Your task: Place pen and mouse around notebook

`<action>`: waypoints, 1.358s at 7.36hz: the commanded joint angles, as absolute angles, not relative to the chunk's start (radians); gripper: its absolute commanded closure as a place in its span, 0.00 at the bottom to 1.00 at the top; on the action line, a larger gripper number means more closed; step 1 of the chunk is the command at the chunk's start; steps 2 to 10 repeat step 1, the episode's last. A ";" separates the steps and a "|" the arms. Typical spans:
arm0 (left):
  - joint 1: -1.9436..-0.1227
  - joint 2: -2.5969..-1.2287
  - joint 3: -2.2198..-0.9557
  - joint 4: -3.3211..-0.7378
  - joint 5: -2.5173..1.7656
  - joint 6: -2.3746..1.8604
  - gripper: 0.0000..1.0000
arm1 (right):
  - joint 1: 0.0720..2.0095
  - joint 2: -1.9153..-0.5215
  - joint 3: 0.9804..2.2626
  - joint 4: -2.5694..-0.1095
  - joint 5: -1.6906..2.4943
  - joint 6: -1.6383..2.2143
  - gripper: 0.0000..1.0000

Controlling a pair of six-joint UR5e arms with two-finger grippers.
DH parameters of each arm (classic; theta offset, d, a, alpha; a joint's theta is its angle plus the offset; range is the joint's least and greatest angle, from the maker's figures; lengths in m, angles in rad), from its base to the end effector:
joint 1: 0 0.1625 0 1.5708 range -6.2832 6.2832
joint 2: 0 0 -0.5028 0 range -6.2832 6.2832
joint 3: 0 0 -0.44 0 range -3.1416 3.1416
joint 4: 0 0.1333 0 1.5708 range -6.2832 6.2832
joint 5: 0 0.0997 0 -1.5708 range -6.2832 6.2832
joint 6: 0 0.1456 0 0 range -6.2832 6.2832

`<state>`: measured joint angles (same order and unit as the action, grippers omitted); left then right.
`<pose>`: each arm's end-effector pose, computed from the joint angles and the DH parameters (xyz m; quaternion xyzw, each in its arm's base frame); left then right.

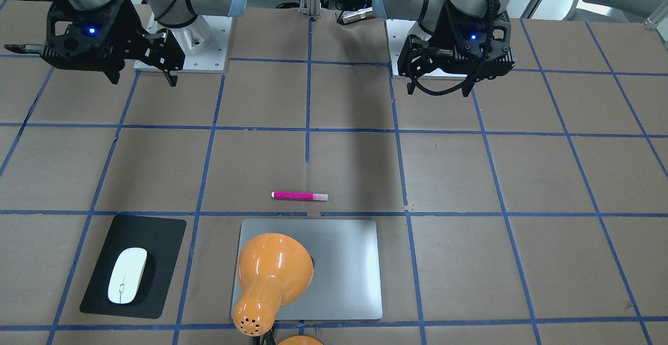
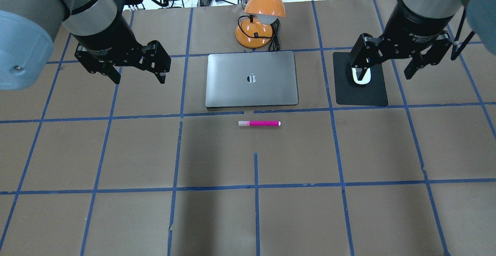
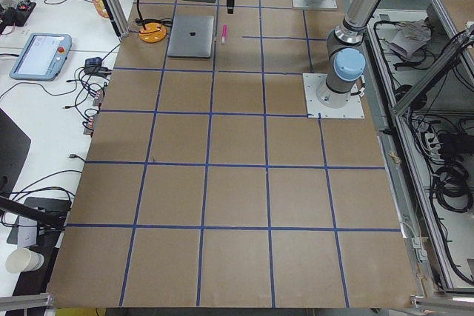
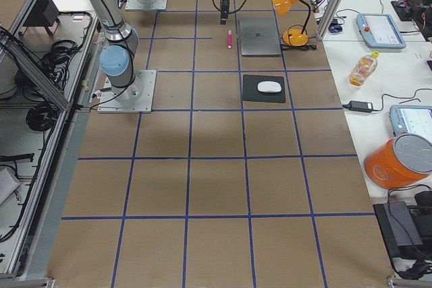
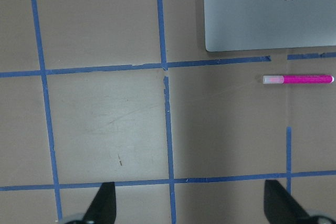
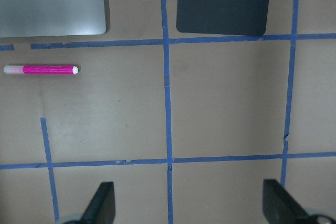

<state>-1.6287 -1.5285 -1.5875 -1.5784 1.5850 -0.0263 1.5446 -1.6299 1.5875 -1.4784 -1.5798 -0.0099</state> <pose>-0.1612 -0.5124 0.5323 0.0157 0.9998 -0.0093 0.0067 0.1188 -0.5055 0.5327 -0.0080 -0.9996 -0.0251 0.0041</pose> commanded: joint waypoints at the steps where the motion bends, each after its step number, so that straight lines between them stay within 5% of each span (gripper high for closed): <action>1: -1.629 -1.529 -1.588 -1.577 1.588 -0.028 0.00 | 1.555 -1.632 1.589 -1.474 -1.582 -0.012 0.00; 10: -1.629 -1.529 -1.588 -1.577 1.588 -0.028 0.00 | 1.555 -1.632 1.589 -1.474 -1.582 -0.012 0.00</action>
